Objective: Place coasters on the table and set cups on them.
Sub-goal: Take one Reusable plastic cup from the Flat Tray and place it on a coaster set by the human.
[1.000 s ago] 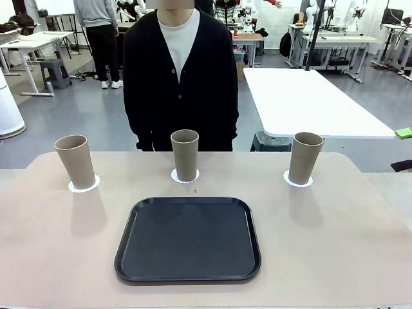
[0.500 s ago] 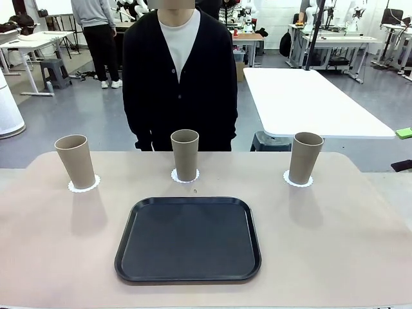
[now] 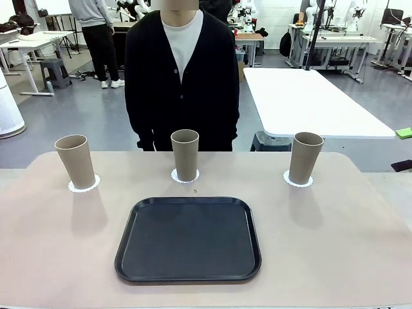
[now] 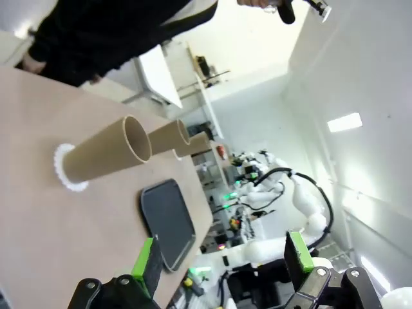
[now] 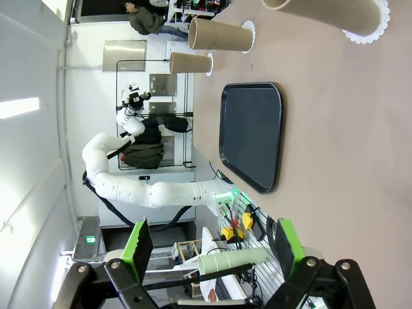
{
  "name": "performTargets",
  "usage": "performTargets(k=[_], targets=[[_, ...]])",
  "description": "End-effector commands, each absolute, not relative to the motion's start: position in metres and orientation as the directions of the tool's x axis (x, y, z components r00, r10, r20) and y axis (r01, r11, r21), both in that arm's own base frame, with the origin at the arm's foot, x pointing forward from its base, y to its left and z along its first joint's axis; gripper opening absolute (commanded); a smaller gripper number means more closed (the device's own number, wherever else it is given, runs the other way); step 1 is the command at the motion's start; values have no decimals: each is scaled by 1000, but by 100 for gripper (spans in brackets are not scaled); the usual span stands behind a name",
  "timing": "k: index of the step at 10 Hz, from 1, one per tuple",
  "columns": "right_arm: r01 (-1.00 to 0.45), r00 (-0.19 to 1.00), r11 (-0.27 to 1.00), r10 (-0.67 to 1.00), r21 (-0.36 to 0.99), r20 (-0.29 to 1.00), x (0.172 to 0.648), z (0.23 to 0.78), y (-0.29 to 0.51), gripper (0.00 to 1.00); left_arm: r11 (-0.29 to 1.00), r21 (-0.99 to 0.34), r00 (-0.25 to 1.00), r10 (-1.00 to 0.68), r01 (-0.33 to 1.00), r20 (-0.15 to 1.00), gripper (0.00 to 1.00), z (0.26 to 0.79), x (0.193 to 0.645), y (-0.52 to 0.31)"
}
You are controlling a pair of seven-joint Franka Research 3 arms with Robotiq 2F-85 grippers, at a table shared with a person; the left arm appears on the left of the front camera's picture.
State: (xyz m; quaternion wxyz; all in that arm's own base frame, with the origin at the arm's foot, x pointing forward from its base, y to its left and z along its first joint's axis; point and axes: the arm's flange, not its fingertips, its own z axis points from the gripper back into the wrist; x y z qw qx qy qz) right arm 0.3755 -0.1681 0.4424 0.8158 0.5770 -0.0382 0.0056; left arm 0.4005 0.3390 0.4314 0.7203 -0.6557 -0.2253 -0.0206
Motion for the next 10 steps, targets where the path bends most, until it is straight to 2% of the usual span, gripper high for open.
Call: performTargets(k=[1,5,10], targets=[[-62,997,335,-31,940,76,376,443,-168,100,206,-935,911,241,289,335,100,436,397,331],[-62,997,335,-31,940,76,376,443,-168,100,269,-931,936,185,246,301,100,448,393,333],[-62,997,335,-31,940,76,376,443,-168,100,254,-927,928,183,275,326,100,443,393,336]])
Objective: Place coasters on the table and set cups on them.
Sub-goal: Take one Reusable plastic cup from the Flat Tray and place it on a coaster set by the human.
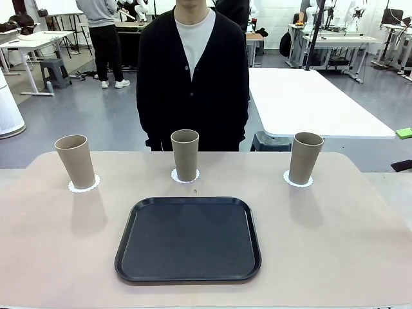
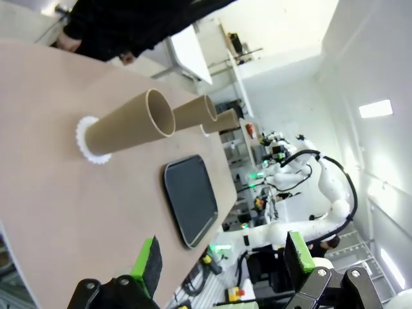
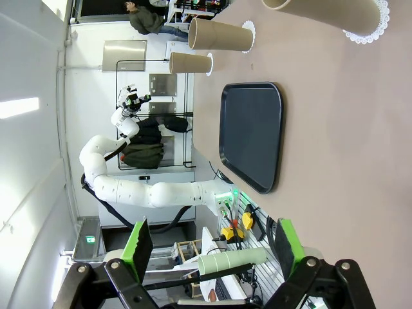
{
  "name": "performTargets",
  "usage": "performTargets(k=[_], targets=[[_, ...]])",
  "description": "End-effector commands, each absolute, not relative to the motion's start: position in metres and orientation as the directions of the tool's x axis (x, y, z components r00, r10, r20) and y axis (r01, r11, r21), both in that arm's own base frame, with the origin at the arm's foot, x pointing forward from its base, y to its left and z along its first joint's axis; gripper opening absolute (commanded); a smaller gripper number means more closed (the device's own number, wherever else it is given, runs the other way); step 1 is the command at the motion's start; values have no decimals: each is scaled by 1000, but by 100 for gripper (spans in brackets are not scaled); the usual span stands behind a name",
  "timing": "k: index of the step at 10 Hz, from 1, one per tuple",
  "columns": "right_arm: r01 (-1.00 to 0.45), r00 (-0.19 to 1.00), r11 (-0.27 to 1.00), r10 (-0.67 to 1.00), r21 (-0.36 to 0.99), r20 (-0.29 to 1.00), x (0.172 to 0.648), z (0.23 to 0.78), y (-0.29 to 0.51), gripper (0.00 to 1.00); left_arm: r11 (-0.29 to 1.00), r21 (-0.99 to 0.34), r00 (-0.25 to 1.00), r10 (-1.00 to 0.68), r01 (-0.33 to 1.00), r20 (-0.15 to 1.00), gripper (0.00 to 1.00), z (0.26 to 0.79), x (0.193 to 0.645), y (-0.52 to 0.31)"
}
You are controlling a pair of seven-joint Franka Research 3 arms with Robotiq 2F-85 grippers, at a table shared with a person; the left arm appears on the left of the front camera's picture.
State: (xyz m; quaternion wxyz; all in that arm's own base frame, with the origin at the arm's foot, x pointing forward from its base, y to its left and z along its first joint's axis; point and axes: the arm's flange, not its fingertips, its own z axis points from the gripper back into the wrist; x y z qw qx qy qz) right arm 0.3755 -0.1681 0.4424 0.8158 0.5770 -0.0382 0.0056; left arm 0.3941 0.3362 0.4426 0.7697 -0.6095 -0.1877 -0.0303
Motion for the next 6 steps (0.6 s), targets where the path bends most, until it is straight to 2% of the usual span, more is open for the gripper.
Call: performTargets(k=[1,6], targets=[[-62,997,335,-31,940,76,376,443,-168,100,254,-927,928,183,275,326,100,443,393,336],[-62,997,335,-31,940,76,376,443,-168,100,254,-927,928,183,275,326,100,443,393,336]])
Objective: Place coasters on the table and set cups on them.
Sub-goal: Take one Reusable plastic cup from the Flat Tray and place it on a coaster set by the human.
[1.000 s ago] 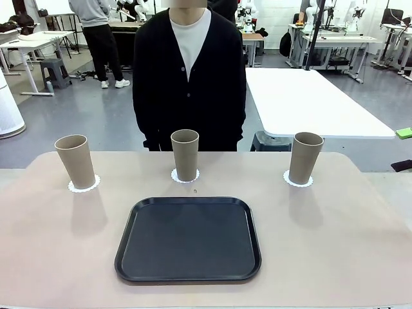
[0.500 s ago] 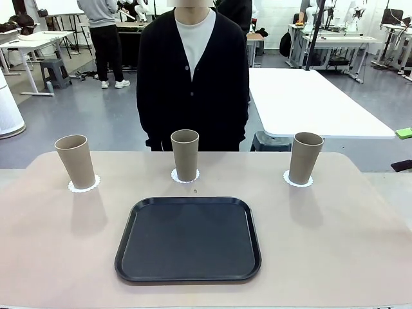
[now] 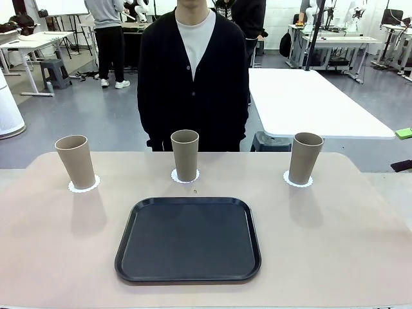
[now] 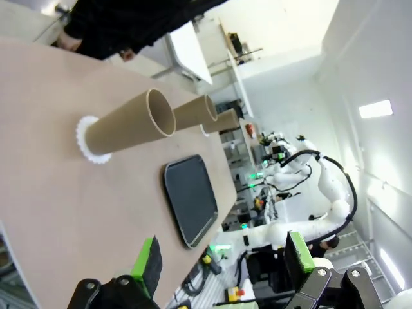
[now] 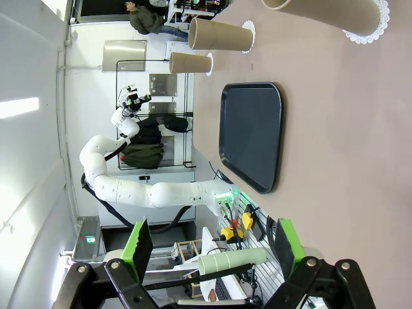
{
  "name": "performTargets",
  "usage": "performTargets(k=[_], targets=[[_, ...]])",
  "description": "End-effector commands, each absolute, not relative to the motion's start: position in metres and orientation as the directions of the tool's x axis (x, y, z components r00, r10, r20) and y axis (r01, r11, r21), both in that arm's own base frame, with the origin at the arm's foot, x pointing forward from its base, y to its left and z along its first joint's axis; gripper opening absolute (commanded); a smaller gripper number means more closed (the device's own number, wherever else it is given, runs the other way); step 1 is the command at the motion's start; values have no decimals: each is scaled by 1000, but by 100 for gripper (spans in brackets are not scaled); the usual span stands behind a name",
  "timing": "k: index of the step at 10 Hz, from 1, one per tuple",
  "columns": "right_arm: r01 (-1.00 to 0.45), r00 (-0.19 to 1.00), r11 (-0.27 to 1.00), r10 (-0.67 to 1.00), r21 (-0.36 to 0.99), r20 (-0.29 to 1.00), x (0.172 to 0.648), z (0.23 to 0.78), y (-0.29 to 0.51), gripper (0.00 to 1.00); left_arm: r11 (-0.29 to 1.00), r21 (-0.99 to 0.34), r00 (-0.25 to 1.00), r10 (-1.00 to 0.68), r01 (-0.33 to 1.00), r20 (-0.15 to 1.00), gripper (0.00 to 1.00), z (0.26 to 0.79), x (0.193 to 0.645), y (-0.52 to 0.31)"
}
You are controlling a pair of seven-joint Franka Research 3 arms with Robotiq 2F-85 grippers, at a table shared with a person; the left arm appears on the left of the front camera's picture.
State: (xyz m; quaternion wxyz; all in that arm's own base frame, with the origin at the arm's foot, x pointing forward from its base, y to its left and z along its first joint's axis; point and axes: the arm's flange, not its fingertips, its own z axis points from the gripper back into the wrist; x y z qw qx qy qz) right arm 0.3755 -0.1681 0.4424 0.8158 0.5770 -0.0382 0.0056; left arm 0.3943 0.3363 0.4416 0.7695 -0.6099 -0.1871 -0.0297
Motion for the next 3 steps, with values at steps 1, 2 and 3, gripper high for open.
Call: performTargets(k=[1,2,3], targets=[[-62,997,335,-31,940,76,376,443,-168,100,254,-927,928,183,275,326,100,443,393,336],[-62,997,335,-31,940,76,376,443,-168,100,254,-927,928,183,275,326,100,443,393,336],[-62,997,335,-31,940,76,376,443,-168,100,254,-927,928,183,275,326,100,443,393,336]])
